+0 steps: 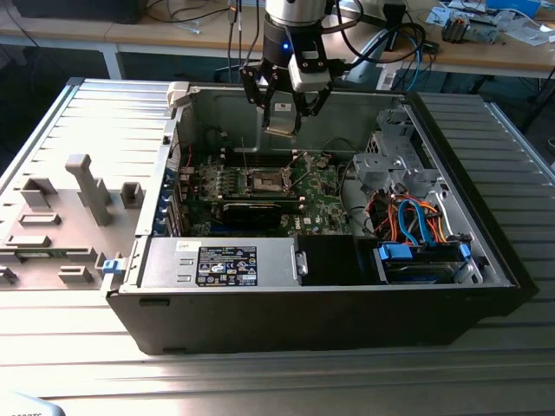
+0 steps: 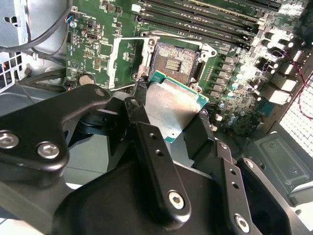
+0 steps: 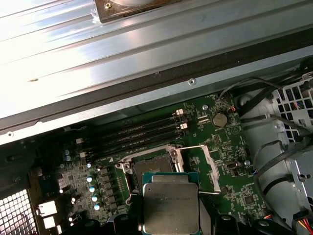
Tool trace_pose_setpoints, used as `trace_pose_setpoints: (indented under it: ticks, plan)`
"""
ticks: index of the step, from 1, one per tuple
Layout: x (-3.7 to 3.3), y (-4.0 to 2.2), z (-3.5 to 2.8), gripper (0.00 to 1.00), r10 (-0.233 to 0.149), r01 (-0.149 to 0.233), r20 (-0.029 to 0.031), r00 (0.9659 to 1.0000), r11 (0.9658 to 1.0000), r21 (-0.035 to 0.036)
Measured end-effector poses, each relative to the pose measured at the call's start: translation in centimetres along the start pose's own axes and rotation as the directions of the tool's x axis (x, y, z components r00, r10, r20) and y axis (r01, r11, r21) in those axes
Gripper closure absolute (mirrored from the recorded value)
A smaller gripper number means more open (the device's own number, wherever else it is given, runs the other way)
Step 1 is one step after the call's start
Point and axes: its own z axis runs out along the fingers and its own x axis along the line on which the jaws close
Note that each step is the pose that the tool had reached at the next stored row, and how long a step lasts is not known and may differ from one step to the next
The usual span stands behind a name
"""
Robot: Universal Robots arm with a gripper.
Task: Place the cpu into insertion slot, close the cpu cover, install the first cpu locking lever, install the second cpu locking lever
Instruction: 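Place the cpu into insertion slot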
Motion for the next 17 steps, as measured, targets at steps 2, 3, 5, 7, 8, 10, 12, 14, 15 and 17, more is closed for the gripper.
trace_pose_setpoints:
  ticks: [2,3,5,7,8,10,12,14,15,17]
  plan:
    - [0.00,0.00,0.00,0.46,0.002,-0.002,0.0001,1.0000,1.0000,0.0001]
    - [0.00,0.00,0.00,0.46,0.002,-0.002,0.0000,1.0000,1.0000,0.0001]
    - [0.00,0.00,0.01,0.46,0.004,-0.004,0.0001,1.0000,1.0000,0.0002]
    - [0.00,0.00,0.01,0.46,0.005,-0.005,0.0002,1.0000,1.0000,0.0003]
    - [0.00,0.00,0.01,0.46,0.006,-0.006,0.0002,1.0000,1.0000,0.0004]
    - [0.00,0.00,0.02,0.46,0.008,-0.008,0.0003,1.0000,1.0000,0.0006]
    - [0.00,0.00,0.02,0.46,0.009,-0.009,0.0003,1.0000,1.0000,0.0006]
    - [0.00,0.00,0.02,0.46,0.011,-0.011,0.0004,0.9999,0.9999,0.0007]
    - [0.00,0.00,0.02,0.46,0.012,-0.012,0.0005,0.9999,0.9999,0.0007]
    - [0.00,0.00,0.03,0.46,0.013,-0.013,0.0005,0.9999,0.9999,0.0007]
